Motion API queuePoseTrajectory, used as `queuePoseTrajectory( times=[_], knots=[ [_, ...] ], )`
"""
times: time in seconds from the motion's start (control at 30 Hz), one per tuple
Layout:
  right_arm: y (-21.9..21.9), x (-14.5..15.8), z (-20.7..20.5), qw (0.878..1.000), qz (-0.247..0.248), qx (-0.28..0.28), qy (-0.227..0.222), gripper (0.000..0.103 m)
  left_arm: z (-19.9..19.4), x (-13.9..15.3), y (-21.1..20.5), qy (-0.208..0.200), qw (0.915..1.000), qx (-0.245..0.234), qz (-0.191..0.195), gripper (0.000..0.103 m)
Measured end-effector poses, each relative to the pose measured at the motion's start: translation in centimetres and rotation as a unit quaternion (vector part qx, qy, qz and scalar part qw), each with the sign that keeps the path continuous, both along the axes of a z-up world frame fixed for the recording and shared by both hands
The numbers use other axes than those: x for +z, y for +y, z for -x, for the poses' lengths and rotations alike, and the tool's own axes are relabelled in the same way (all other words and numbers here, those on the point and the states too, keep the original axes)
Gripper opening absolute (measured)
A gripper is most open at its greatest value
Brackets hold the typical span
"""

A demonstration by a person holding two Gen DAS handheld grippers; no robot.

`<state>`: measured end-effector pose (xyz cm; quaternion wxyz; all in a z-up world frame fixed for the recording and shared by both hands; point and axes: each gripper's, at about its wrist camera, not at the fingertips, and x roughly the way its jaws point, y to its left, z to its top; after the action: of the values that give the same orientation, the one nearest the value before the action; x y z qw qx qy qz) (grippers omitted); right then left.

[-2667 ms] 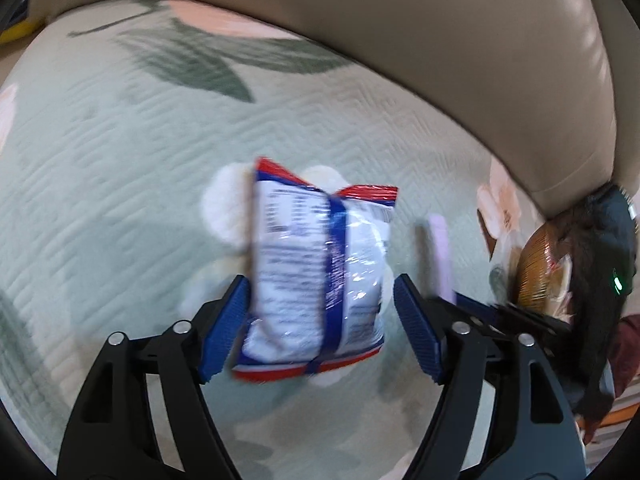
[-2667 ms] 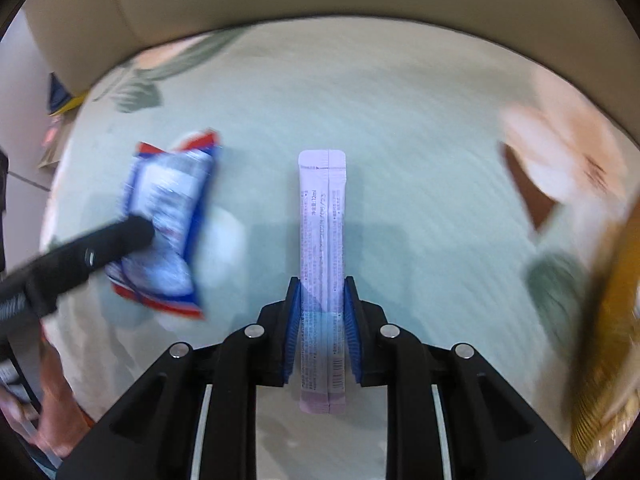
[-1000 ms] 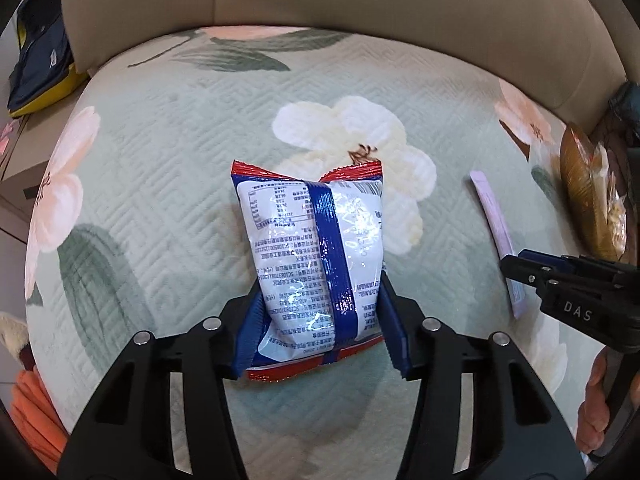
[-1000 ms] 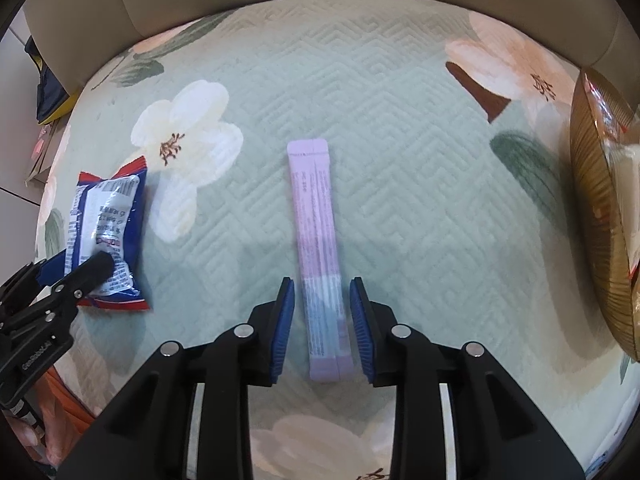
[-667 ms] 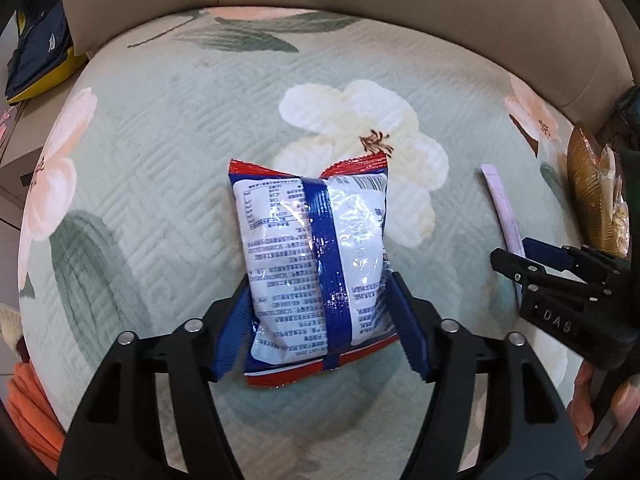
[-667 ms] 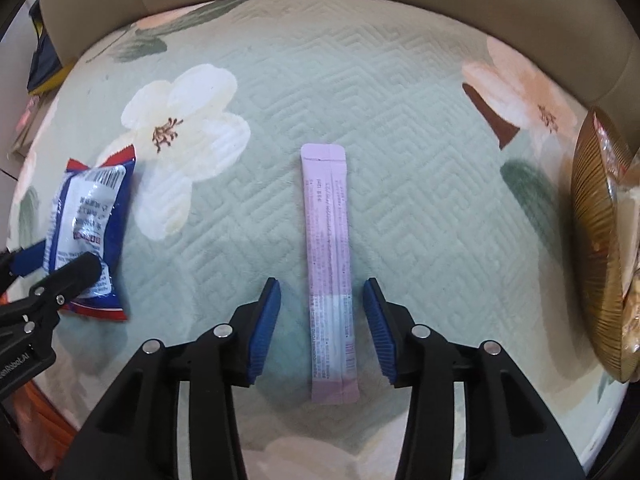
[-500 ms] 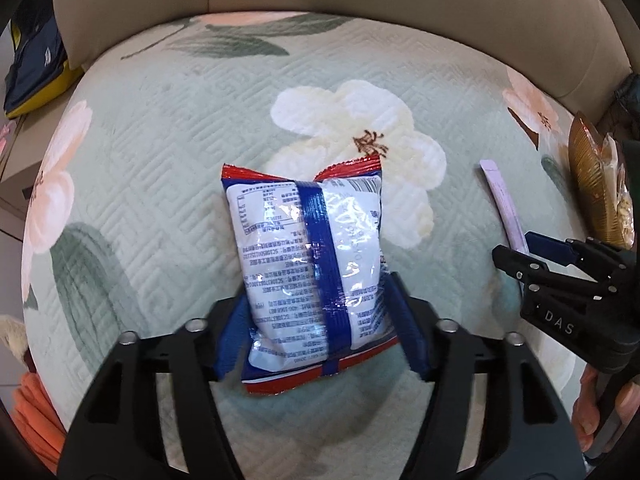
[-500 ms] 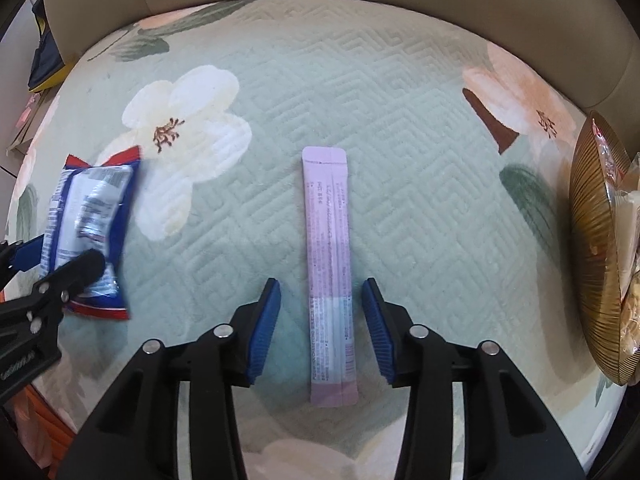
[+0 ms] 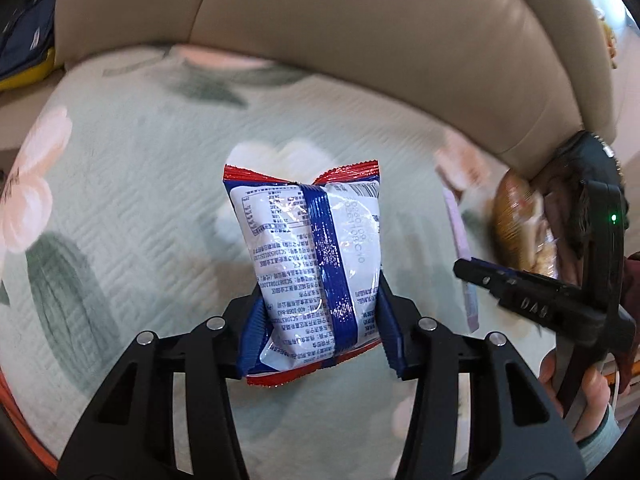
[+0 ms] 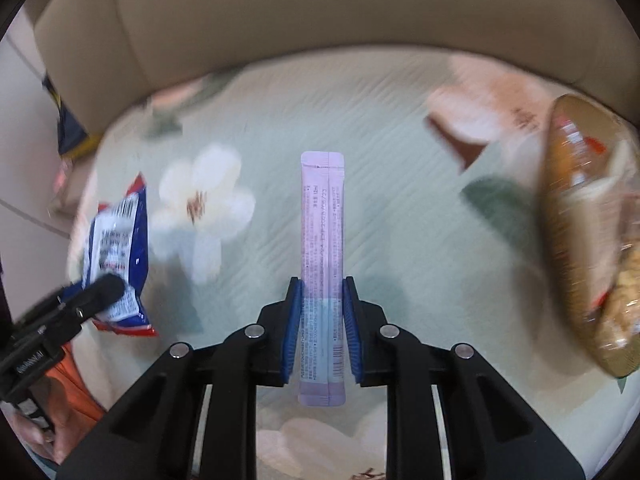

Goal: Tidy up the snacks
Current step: 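Carry both items over the gold plate and open both tools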

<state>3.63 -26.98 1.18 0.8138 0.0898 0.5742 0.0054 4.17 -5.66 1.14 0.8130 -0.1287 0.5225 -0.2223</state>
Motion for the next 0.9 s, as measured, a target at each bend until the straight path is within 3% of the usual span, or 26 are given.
queuePoseTrajectory(
  times=[0.2, 0.33, 0.47, 0.63, 0.77, 0.8, 0.83, 0.9],
  knots=[
    [-6.0, 6.6, 1.2, 0.996, -0.005, -0.065, -0.069, 0.02, 0.4, 5.9, -5.3, -0.052, 0.9972, -0.052, 0.013, 0.049],
    [-12.3, 10.5, 2.7, 0.988, 0.004, -0.116, -0.099, 0.02, 0.5, 10.2, -10.8, -0.088, 0.9907, -0.101, 0.021, 0.049],
    [-18.6, 13.6, 5.0, 0.978, 0.009, -0.167, -0.127, 0.02, 0.7, 12.6, -16.6, -0.099, 0.9837, -0.148, 0.023, 0.049],
    [-24.5, 16.3, 6.6, 0.969, 0.003, -0.195, -0.149, 0.021, 0.8, 14.1, -24.1, -0.1, 0.9749, -0.196, 0.032, 0.049],
    [-26.5, 17.0, 6.3, 0.971, 0.027, -0.181, -0.153, 0.024, 0.7, 14.7, -29.1, -0.107, 0.9699, -0.217, 0.024, 0.051],
    [-26.8, 16.9, 6.3, 0.972, 0.035, -0.178, -0.149, 0.036, 0.8, 14.6, -30.0, -0.103, 0.9703, -0.218, 0.021, 0.058],
    [-27.1, 16.8, 6.3, 0.972, 0.045, -0.179, -0.145, 0.04, 0.7, 14.3, -30.8, -0.097, 0.9707, -0.219, 0.02, 0.07],
    [-27.3, 16.2, 6.4, 0.971, 0.065, -0.179, -0.142, 0.04, 0.8, 13.3, -31.6, -0.094, 0.9697, -0.225, 0.008, 0.069]
  ],
)
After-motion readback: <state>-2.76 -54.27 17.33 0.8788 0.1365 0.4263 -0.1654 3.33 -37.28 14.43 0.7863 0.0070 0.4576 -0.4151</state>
